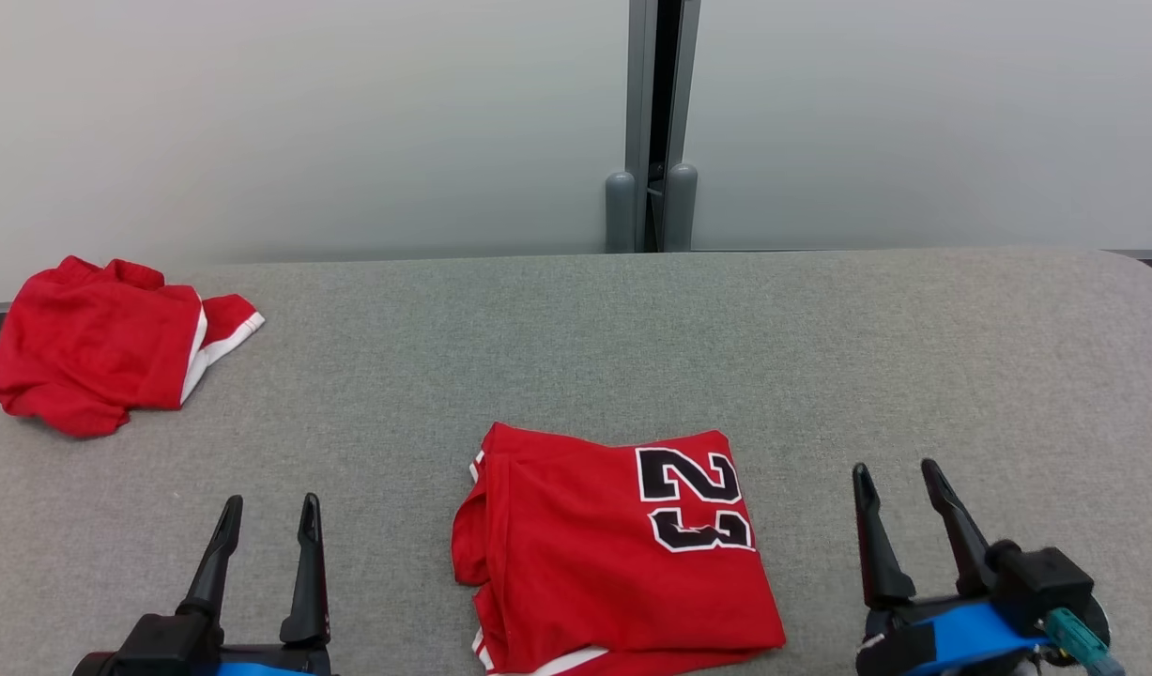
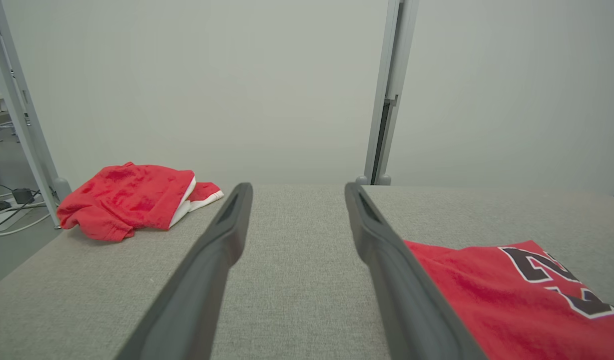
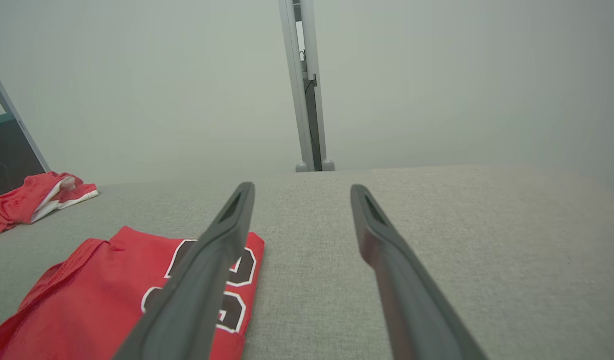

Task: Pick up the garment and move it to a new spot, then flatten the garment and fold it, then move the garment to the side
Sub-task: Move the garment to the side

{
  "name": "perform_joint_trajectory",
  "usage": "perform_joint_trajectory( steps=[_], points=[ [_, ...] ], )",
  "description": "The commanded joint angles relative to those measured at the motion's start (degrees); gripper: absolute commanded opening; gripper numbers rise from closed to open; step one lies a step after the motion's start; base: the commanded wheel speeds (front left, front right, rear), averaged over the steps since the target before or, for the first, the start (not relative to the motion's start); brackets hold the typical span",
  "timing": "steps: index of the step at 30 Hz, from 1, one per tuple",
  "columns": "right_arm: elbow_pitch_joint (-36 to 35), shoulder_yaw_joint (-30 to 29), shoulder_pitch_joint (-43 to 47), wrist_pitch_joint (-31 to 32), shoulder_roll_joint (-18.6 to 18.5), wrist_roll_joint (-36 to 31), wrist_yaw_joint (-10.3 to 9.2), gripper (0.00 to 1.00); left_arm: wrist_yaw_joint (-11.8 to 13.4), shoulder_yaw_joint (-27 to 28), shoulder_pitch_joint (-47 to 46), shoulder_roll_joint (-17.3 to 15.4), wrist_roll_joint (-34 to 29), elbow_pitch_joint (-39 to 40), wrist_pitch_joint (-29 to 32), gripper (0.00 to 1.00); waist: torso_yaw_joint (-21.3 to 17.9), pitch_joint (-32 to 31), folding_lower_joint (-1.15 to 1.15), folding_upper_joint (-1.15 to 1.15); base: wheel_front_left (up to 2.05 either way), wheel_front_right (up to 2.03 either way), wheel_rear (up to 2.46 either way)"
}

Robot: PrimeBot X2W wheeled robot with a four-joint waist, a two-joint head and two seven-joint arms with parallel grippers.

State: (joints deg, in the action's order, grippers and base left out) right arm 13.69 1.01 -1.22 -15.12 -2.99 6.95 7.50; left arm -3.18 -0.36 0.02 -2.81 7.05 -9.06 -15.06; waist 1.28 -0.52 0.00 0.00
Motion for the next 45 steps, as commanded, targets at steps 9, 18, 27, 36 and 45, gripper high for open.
perform_joint_trajectory(
  steps=[9,18,27,36,45],
  points=[
    [7.9,7.7,-9.7,2.8,-1.0,0.3,-0.02,1.00,-0.3,-0.3,-1.8,-0.2,-0.2,0.0,-0.1,1.00,0.9,1.8,0.00,0.00,0.00,0.00,0.00],
    [16.9,9.9,-15.4,9.5,-0.9,-0.4,-0.02,1.00,0.1,-1.2,-4.1,-0.2,0.5,0.4,-0.1,1.00,2.7,5.8,0.00,0.00,0.00,0.00,0.00],
    [23.7,10.8,-15.2,12.6,-0.5,0.5,-0.02,1.00,0.6,-1.8,-5.2,-0.2,0.9,0.6,-0.1,1.00,3.4,7.6,0.00,0.00,0.00,0.00,0.00],
    [27.3,15.4,-15.1,13.1,0.2,3.6,0.07,0.87,1.1,-2.5,-6.3,-0.2,1.4,0.3,-0.1,1.00,3.3,9.0,0.00,0.00,0.00,0.00,0.00],
    [26.9,15.2,-19.4,7.9,-2.0,5.0,-0.03,0.00,1.3,-2.3,-6.8,-0.2,1.6,0.7,-0.1,1.00,2.6,9.6,0.00,0.00,0.00,0.00,0.00]
  ],
)
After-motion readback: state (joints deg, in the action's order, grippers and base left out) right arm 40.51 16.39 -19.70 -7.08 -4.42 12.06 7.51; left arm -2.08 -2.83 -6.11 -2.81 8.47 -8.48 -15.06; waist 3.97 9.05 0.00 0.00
